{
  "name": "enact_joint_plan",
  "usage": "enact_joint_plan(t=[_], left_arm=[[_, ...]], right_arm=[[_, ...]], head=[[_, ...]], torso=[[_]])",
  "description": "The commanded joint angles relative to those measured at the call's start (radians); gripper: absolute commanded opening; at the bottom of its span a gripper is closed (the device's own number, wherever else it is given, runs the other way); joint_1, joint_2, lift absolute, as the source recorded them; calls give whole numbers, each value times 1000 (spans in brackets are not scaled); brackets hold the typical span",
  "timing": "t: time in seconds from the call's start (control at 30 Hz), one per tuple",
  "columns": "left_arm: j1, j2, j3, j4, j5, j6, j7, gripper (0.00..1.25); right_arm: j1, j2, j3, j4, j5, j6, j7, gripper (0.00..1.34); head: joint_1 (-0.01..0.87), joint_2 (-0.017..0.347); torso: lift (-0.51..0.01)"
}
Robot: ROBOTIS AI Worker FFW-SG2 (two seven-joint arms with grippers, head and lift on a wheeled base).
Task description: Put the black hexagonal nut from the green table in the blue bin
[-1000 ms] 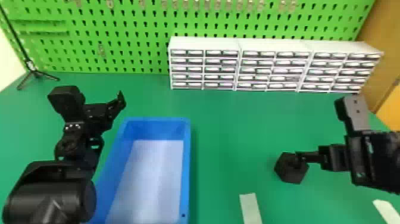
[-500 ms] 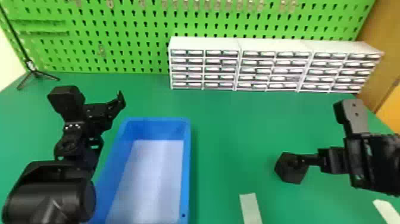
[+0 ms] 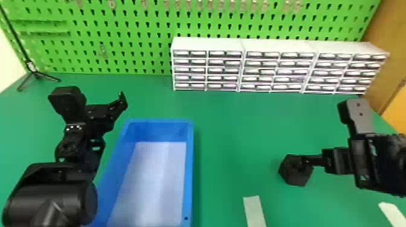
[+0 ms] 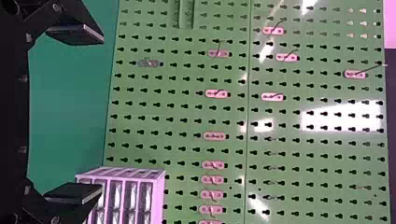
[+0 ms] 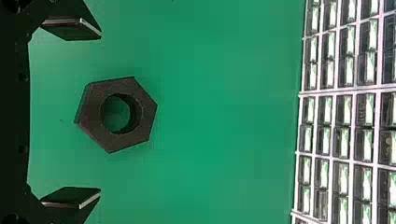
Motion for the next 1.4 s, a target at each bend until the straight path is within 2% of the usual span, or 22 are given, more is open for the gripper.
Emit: enact_joint_plan(t=[0.0, 1.37], left_arm=[[0, 0, 0, 0, 0, 0, 0, 1086], [1, 0, 3, -2, 2, 2, 1, 1086]], right_arm=[[-4, -3, 6, 4, 0, 1, 0, 1218], [-12, -4, 9, 18, -9, 1, 0, 1218]], head=[[686, 28], [686, 28]], torso=[[-96], [-96]])
